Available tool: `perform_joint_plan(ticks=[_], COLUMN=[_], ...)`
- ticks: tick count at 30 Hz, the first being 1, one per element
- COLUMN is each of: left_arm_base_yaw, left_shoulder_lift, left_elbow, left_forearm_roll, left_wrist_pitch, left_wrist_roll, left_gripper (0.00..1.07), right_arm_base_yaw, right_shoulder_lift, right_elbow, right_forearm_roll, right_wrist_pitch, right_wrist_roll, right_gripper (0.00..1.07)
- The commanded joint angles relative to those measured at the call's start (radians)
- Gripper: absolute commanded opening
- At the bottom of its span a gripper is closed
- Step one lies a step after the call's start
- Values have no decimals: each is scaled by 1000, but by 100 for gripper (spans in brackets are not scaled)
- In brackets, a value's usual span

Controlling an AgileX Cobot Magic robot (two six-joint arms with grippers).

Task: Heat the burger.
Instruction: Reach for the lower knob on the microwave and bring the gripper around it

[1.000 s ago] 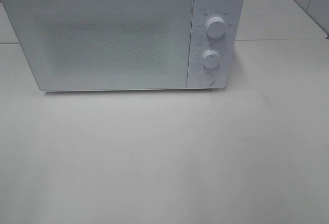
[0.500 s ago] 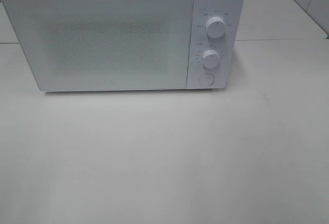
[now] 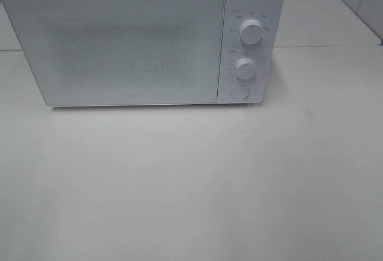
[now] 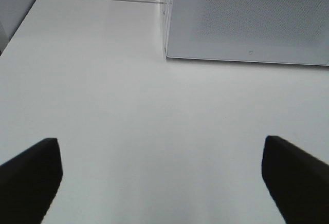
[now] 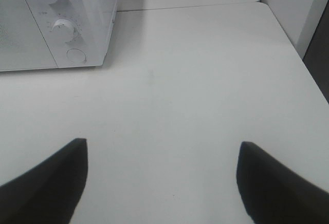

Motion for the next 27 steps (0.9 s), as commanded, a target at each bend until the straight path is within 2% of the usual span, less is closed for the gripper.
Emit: perform_joint_plan(ticks=[1, 12, 27], left_arm_base_yaw=[2, 2, 2], left_shoulder_lift=[-24, -24, -18], left_elbow=[3, 3, 3], left_forearm_roll=[-9, -8, -8], left_wrist_pitch=[-12, -12, -12], left_wrist_roll=[-7, -7, -7], left_gripper=[98, 98, 98], right_arm_base_yaw=[-4, -4, -4], right_shoulder_lift=[-26, 115, 354], right_elbow=[-3, -37, -36], right_forearm_roll=[-4, -30, -30], right_wrist_pitch=[-17, -155, -470], right_wrist_roll=[-8, -8, -8], right_gripper=[76, 76, 76])
